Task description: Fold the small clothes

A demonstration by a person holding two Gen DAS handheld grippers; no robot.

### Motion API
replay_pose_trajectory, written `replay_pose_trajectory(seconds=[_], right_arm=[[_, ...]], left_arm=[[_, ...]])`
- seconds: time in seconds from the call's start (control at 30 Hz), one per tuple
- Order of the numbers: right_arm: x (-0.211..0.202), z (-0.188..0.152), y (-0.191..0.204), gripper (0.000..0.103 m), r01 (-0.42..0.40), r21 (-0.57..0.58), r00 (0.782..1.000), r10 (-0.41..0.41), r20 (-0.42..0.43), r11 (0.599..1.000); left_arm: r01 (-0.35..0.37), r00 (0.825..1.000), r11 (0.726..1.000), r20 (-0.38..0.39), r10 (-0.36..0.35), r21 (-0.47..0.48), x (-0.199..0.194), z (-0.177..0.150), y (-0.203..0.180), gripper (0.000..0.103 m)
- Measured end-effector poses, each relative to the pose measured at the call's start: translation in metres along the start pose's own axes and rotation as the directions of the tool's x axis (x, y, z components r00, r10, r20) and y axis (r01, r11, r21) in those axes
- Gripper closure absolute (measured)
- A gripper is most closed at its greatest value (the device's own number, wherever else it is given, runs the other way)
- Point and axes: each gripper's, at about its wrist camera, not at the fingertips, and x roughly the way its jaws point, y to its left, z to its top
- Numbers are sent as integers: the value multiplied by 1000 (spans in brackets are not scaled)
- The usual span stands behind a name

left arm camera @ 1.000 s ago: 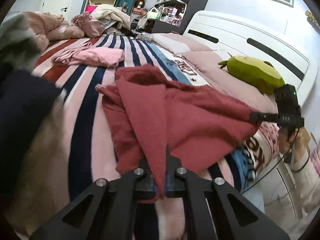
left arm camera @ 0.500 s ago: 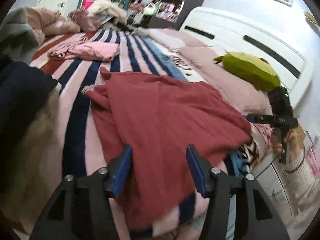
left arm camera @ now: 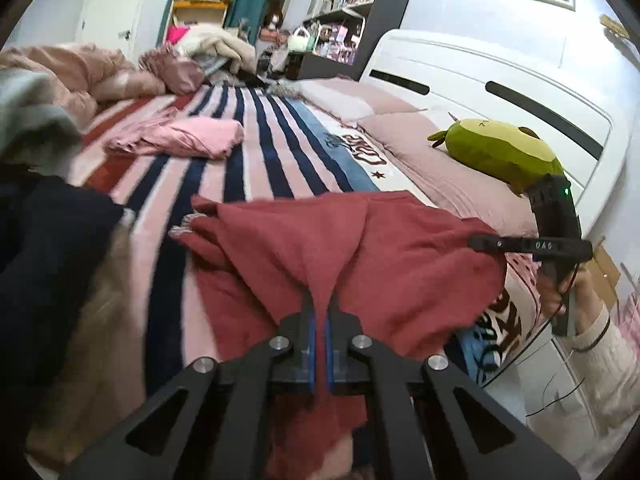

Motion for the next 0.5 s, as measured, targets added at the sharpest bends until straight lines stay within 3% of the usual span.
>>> replay_pose_trajectory(seconds=[0.1,0.2,0.33,0.4,0.43,0.47,0.5], right_arm=[[-6,-9,11,100,-44,-14,999,43,-31,999],[8,-23,13,99,-17,-3,992,17,-122,1000],[24,-36,-1,98,35,48,986,-27,-166,998],[20,-37,-2,93,24,63,987,-14,-158,998],[17,-36,0,85,29,53,988,-21,-152,998],[11,-34,2,71,41,34,989,-36,-144,999],[5,-32,4,59,62,16,990,-60,-130,998]], left_arm=[[-3,1000,1000,-19,3,-16,-15,-17,1,102],[-52,995,999,-83,52,-1,-5,-38,3,102],[-57,989,996,-139,47,-72,9,-61,16,95],[-40,990,995,-136,27,-91,4,-65,16,71],[-32,992,995,-122,20,-92,-1,-65,15,43],[-26,994,996,-113,16,-87,-6,-65,14,23],[-18,994,996,-109,9,-83,-8,-65,14,22]])
